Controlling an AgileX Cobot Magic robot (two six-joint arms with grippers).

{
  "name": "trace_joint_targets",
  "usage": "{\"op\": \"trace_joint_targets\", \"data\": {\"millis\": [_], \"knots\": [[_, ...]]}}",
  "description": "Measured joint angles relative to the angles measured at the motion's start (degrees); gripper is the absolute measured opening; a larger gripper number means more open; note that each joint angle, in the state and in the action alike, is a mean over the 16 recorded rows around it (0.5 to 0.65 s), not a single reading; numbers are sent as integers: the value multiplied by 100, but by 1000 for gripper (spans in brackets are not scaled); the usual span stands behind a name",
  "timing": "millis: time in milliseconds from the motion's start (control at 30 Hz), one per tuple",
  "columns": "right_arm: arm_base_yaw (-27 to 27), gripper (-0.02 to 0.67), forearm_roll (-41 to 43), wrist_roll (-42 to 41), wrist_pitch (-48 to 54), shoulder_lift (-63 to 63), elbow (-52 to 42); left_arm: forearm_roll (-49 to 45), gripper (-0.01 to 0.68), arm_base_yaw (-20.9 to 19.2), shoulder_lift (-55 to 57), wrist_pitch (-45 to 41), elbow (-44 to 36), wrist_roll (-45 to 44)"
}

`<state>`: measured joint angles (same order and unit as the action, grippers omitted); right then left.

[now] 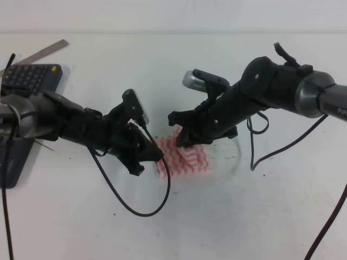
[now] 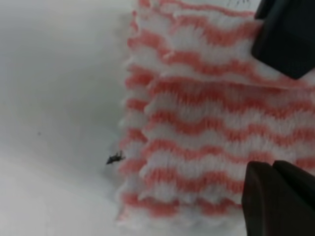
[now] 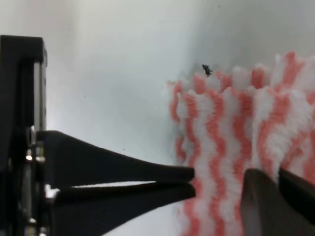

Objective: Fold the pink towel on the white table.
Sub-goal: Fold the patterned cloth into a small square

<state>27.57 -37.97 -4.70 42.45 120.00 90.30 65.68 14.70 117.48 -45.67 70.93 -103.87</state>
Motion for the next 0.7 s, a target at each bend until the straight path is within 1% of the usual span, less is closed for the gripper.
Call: {"op": "trace_joint_targets", "data": {"millis": [700], "knots": [[172,-14,-256,-39,-31,22,0,157,-3,0,0,-32,2,15]]}}
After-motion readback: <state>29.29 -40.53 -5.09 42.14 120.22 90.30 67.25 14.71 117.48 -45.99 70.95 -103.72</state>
